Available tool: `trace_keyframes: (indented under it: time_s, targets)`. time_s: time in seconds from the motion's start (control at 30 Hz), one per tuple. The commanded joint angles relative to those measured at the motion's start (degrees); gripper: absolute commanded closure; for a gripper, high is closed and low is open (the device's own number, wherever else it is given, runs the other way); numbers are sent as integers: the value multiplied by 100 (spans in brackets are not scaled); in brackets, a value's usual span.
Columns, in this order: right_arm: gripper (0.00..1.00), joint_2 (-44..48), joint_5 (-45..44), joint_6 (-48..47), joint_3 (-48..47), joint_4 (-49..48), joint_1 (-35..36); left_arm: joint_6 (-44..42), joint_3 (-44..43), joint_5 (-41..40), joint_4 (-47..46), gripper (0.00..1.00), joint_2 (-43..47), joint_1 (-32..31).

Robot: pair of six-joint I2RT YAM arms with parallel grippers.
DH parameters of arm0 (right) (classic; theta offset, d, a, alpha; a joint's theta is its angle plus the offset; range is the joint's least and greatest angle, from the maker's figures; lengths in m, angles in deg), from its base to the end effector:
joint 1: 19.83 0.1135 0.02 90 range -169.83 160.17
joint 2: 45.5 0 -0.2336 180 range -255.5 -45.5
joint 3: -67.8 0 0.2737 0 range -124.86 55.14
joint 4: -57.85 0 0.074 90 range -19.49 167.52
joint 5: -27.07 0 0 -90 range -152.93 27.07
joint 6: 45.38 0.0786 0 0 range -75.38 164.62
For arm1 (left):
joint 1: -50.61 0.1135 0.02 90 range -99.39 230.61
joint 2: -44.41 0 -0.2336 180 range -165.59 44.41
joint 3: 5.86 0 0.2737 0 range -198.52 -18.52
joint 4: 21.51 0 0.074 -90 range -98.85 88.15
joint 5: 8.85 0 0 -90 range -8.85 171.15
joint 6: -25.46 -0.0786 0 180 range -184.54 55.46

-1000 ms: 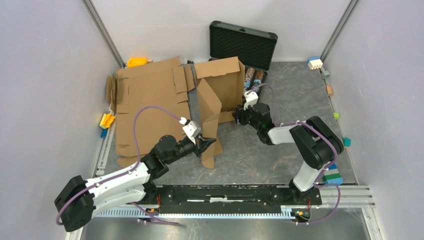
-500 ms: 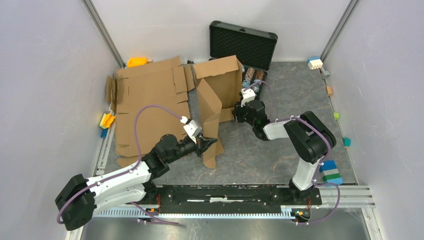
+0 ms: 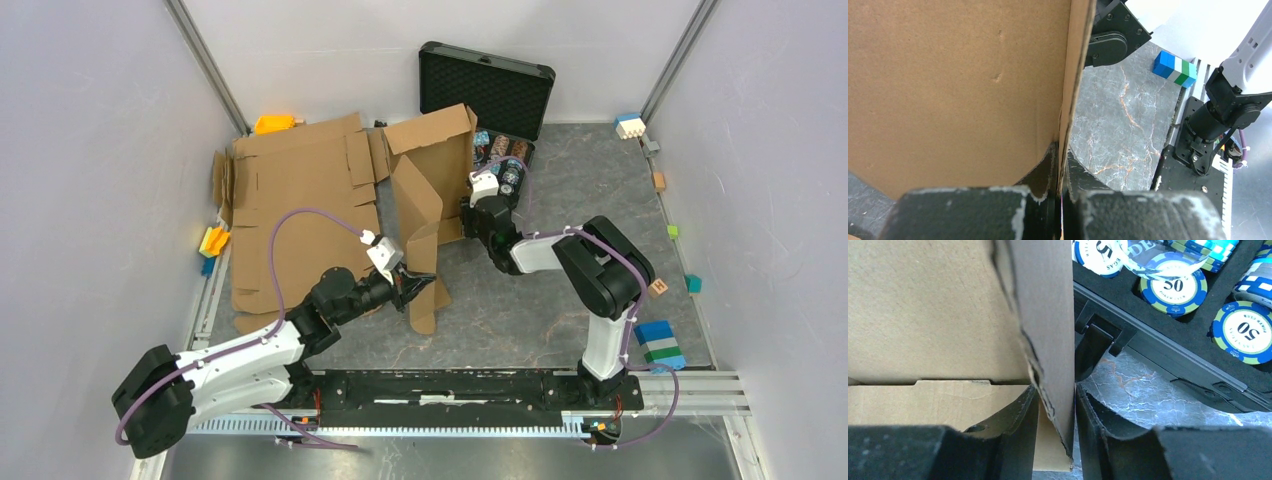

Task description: Fold the paper box

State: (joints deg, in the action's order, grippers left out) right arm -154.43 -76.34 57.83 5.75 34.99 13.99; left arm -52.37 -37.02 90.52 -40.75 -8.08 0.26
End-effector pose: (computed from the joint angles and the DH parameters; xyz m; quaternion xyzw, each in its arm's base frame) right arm 0.3593 0.2188 0.0734 -0.0865 0.8310 0.1260 0.5349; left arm 0.1715 -0.2270 0.1937 0.2882 0.6595 -0.4092 0.5608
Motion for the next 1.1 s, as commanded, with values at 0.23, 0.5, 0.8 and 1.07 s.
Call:
trace_keyframes:
  time_s: [0.23, 0.5, 0.8, 1.07]
  targets:
    - [70, 508, -632, -15, 1167, 255, 329, 524, 73, 452, 669, 98, 424, -50]
    - [61, 1098, -1017, 91, 2093, -259, 511, 845, 306, 542, 1155, 98, 837, -133]
    - [25, 1792, -342, -176, 2582, -1183, 365, 629, 147, 71, 1768, 97, 1131, -133]
    - [10, 1534, 178, -41, 1751, -711, 282, 621, 68, 122, 1601, 97, 727, -131]
